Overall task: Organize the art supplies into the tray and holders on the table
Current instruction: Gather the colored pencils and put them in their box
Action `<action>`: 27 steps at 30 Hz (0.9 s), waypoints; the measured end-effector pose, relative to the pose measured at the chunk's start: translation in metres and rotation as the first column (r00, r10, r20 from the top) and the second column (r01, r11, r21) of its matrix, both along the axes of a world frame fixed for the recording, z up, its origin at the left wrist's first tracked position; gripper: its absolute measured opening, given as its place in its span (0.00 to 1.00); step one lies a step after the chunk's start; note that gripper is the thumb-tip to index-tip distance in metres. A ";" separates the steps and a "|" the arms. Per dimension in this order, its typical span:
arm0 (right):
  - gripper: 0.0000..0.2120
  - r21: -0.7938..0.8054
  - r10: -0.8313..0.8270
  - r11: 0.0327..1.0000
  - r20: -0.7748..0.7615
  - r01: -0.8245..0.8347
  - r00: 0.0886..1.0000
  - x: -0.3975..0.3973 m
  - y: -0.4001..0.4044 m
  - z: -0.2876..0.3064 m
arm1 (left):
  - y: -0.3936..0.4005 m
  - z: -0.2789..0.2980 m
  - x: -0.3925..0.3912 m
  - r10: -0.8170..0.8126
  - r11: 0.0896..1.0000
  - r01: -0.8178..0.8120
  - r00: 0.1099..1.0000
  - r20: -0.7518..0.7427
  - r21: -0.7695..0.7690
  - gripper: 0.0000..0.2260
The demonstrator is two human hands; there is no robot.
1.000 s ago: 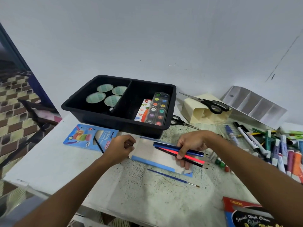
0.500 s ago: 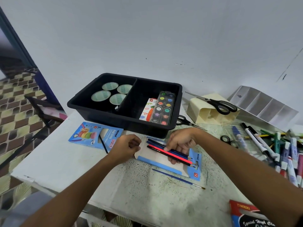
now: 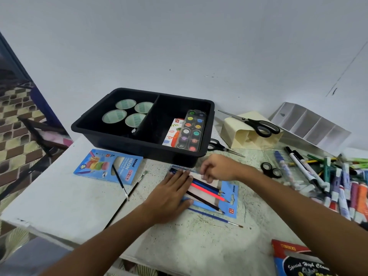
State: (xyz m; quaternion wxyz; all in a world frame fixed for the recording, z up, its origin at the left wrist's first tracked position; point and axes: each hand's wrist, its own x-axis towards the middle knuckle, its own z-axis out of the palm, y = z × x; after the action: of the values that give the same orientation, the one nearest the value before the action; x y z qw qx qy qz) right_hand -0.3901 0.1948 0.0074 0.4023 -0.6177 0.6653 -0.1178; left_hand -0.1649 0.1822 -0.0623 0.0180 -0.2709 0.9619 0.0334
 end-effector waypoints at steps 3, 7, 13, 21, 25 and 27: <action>0.17 -0.041 0.105 0.993 -0.141 -0.112 0.984 -0.015 0.018 0.001 | -0.003 -0.003 0.000 0.005 1.000 -0.005 1.000 0.023 -0.014 0.33; 0.16 -0.108 0.082 0.989 -0.129 -0.096 0.988 -0.031 0.039 0.003 | -0.001 -0.007 -0.004 0.017 1.000 -0.016 0.998 0.068 -0.024 0.38; 0.14 -0.165 -0.100 0.979 0.107 0.117 0.989 -0.053 0.059 -0.001 | 0.001 -0.003 -0.009 0.061 0.998 -0.063 0.993 0.105 0.013 0.42; 0.23 -0.261 0.077 0.942 -0.437 -0.209 0.896 -0.027 0.063 -0.015 | -0.004 0.021 -0.012 -0.016 0.997 -0.002 0.975 -0.222 -0.081 0.18; 0.22 -0.245 0.084 0.940 -0.509 -0.237 0.857 -0.019 0.063 -0.021 | -0.013 0.023 -0.009 -0.071 0.995 0.057 0.978 -0.194 -0.080 0.15; 0.19 -0.247 0.060 0.950 -0.463 -0.193 0.884 -0.021 0.064 -0.021 | -0.012 0.023 -0.008 -0.083 0.991 0.062 0.981 -0.175 -0.119 0.17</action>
State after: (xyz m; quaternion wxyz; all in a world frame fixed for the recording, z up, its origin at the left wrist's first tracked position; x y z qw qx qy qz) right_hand -0.4108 0.2584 -0.0137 0.1508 -0.7222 0.6739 -0.0398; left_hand -0.1732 0.1700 -0.0395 -0.0830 -0.2321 0.9691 0.0027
